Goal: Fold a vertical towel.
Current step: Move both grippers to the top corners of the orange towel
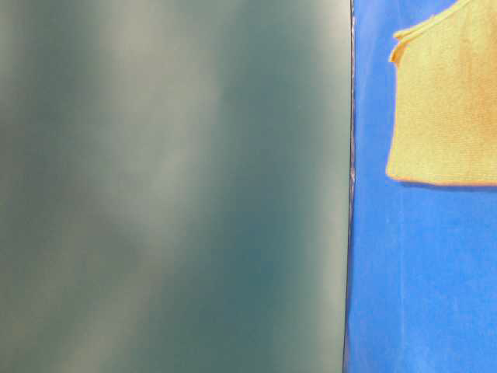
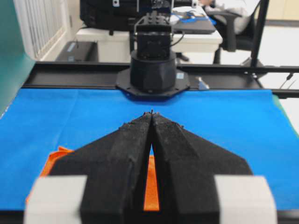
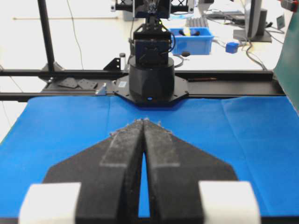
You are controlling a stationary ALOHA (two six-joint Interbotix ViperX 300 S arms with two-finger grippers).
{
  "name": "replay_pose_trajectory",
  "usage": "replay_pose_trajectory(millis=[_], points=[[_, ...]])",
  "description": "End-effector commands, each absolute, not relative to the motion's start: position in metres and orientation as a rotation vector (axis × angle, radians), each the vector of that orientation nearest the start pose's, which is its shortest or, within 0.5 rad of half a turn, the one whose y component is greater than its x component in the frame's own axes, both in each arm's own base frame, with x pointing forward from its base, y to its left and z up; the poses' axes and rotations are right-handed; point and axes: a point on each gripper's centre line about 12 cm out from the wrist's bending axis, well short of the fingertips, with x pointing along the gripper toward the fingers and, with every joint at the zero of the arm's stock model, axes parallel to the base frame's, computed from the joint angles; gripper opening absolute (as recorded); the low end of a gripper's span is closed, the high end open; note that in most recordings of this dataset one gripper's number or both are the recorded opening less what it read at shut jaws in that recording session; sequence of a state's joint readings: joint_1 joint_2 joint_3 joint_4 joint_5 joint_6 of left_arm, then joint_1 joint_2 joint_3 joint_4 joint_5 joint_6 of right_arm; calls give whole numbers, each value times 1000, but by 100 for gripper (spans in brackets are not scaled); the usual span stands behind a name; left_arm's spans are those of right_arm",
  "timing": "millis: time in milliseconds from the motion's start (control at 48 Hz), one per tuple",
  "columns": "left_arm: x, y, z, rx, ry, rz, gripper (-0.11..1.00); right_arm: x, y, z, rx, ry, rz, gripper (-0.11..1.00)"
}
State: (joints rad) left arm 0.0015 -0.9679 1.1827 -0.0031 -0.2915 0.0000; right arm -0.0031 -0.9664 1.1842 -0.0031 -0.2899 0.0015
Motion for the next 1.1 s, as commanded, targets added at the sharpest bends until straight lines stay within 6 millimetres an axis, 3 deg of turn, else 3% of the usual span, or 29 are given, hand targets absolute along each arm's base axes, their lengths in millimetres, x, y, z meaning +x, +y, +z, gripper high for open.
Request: replay_pose_trajectory(millis=[0,146,312,750,833,916,1020,1083], points=[[208,2,307,-62,-92,10,0,201,-2,302,6,-100,-8,0],[220,5,308,-56,-71,24,0,208,-5,305,9,-38,-22,0],[241,26,294,-82,-14,112,0,218,-23,298,53,56,-110,0],[320,83,251,-151,183,275,0,240,-101,232,160,368,-411,1],[333,95,240,-158,218,301,2,245,-116,217,179,426,-454,5],[347,109,225,-167,259,329,14,250,-129,204,200,479,-487,28],[361,120,211,-173,293,347,46,257,-141,181,227,560,-512,57],[370,127,202,-179,313,358,64,261,-146,170,239,593,-518,60]])
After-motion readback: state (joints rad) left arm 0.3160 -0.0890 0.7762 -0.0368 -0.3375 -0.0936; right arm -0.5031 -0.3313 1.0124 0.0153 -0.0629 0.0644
